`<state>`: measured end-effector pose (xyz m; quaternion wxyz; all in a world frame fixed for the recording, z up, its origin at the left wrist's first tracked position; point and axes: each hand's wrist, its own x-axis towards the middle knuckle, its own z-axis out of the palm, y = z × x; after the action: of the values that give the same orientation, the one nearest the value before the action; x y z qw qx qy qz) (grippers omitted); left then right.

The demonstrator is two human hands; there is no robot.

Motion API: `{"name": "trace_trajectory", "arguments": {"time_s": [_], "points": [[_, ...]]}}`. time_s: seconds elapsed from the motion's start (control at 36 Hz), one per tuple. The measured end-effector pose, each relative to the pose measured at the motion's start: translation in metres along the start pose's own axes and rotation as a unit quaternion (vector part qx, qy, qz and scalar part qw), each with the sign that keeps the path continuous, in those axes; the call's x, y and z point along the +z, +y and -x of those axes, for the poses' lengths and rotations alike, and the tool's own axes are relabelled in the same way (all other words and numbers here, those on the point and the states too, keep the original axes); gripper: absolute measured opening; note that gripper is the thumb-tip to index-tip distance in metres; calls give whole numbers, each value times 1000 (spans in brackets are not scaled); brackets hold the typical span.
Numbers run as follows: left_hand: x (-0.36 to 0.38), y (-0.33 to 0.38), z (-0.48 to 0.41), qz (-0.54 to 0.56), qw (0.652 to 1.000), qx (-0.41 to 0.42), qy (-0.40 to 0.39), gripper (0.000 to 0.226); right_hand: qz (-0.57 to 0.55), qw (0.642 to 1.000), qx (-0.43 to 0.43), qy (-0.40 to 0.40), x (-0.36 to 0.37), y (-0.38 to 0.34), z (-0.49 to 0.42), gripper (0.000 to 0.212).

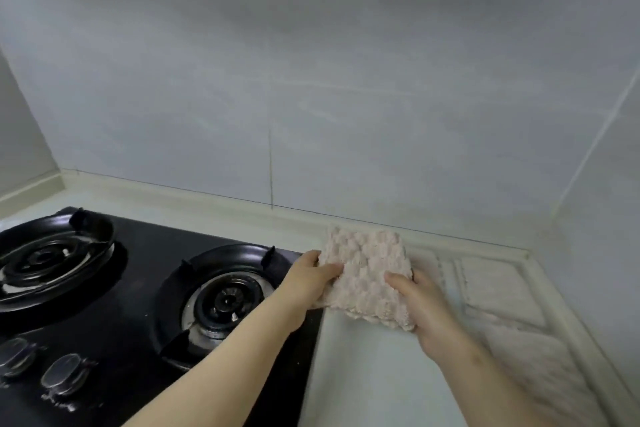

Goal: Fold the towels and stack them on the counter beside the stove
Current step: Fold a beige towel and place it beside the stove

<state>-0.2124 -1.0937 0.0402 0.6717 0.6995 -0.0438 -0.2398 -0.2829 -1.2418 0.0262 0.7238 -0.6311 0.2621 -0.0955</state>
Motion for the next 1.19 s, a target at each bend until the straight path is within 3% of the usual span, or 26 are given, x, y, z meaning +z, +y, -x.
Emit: {"name": "trace_trajectory", "arguments": {"time_s": [0.28,0.39,0.47,0.56,0.58,0.78,0.97,1.08,1.19], "points": [[69,-49,-31,-101,985,-118,-73,22,90,991,66,76,-71,38,-7,15],[72,-74,-27,-120,977,-146,-93,58,141,980,105,98,-80,59,0,2],[70,-90,-26,-118,981,-113,-104,84,174,974,87,116,-81,67,3,12],[70,-98,-24,-184,974,-51,-122,70,180,975,75,108,-80,71,3,52],[71,-98,-23,-206,970,-37,-127,62,198,972,67,103,-80,72,3,55],[69,-103,-29,-254,959,-48,-112,36,254,962,44,92,-83,74,7,33],[67,-108,-31,-285,951,-53,-104,34,274,954,40,113,-85,88,-2,44],[67,-98,-26,-301,949,-42,-84,32,314,941,40,121,-84,89,-7,38],[57,-78,-20,-294,954,-13,-59,37,362,924,13,120,-70,68,1,56]]}}
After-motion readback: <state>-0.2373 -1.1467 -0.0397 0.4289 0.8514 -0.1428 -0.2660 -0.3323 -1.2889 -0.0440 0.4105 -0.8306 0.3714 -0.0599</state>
